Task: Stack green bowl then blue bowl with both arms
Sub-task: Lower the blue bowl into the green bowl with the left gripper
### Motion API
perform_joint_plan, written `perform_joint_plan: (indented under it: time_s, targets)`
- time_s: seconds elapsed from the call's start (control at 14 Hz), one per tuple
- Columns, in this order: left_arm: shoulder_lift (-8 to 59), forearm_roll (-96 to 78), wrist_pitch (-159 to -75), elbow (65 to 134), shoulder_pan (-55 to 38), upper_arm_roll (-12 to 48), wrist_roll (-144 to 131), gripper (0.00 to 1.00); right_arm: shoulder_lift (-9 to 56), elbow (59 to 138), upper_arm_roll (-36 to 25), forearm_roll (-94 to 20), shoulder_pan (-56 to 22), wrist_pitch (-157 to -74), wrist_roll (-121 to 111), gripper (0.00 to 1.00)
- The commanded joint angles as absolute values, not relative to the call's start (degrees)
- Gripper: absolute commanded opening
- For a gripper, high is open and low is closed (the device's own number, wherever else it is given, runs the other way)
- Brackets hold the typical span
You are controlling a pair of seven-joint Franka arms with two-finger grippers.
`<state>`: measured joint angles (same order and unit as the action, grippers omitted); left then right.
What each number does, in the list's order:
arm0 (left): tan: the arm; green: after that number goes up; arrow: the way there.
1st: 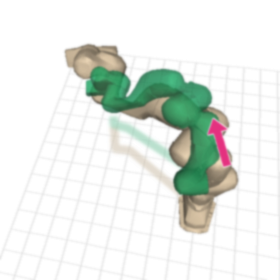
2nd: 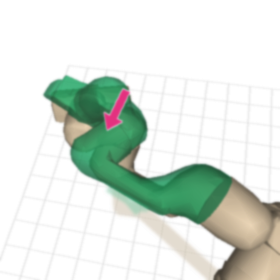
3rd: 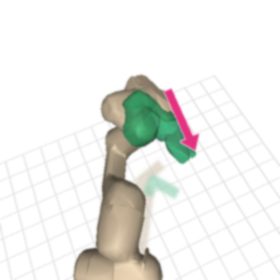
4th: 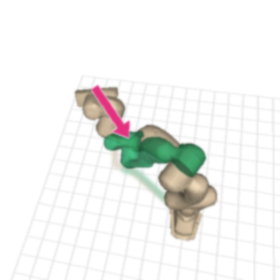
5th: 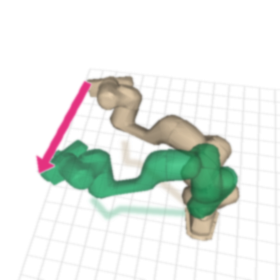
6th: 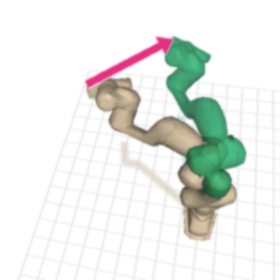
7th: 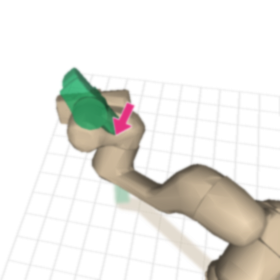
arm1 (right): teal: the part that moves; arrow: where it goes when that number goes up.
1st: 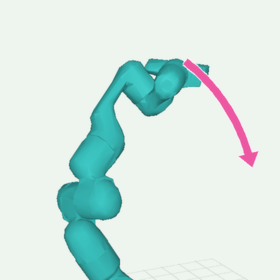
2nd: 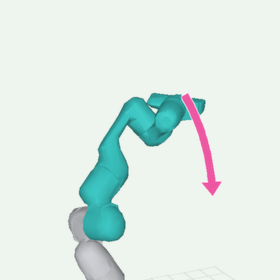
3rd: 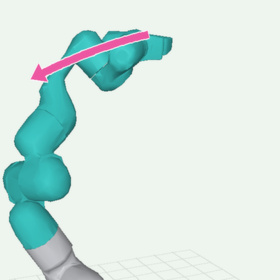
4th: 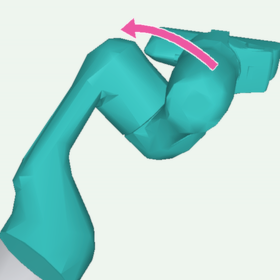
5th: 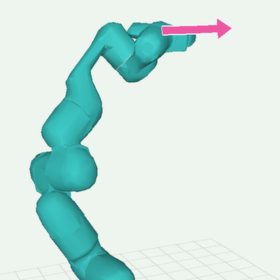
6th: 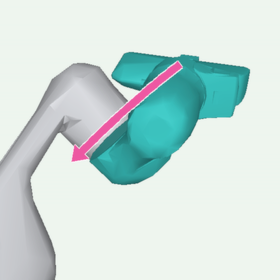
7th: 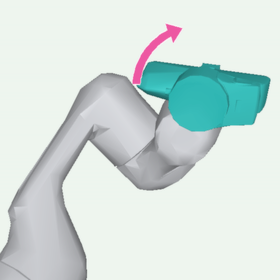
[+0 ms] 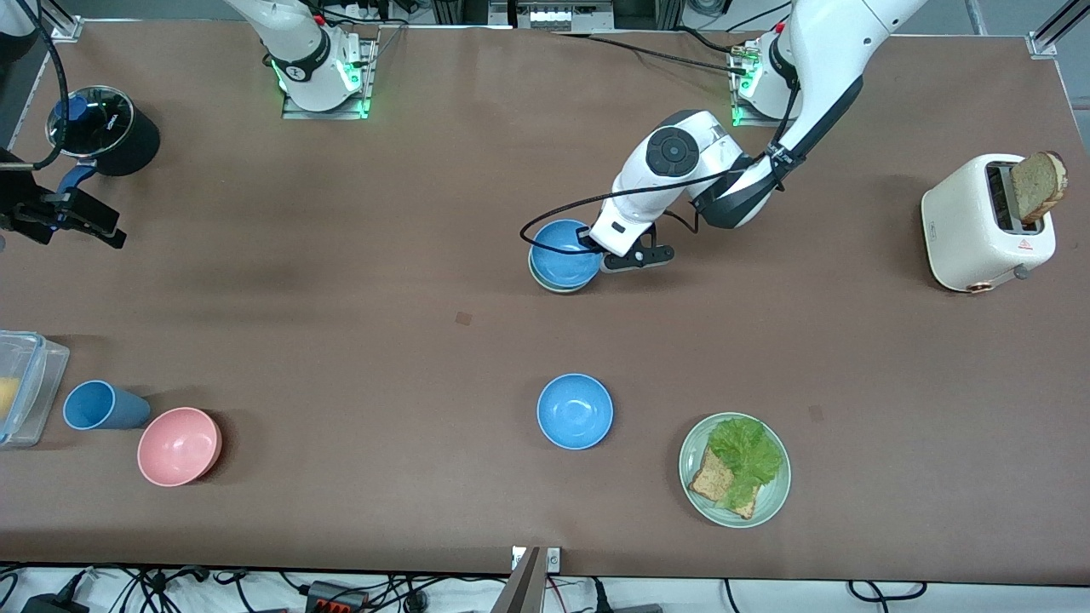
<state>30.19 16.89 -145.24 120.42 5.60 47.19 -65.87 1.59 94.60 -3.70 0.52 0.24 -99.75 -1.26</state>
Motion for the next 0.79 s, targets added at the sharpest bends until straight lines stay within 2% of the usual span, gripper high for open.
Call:
perform_joint_plan:
  time_s: [0.0,0.07,0.14,0.29,0.5,0.71]
  targets:
    - [29.8,18.6,-145.5,120.0,4.2,46.7,-69.7,0.07,0.4,96.2,-2.7,1.4,1.1,-100.7,-2.3,1.00]
    - [29.9,18.5,-145.4,119.8,4.6,46.8,-71.6,0.21,0.4,96.1,-2.7,1.4,1.1,-100.7,-2.3,1.00]
    - [30.0,18.5,-145.3,119.7,4.9,46.8,-74.8,0.30,0.4,96.2,-2.7,1.4,1.1,-100.7,-2.3,1.00]
    - [29.4,18.5,-145.0,119.1,5.6,47.1,-78.1,0.37,0.4,96.1,-2.7,1.4,1.1,-100.6,-2.4,1.00]
    - [28.4,18.5,-137.1,114.5,7.0,47.5,-77.8,0.38,0.4,96.1,-2.8,1.4,1.2,-100.3,-3.3,1.00]
    - [28.5,18.3,-131.2,111.3,12.1,51.7,-76.6,0.39,0.4,96.1,-2.8,1.4,1.2,-100.2,-3.3,1.00]
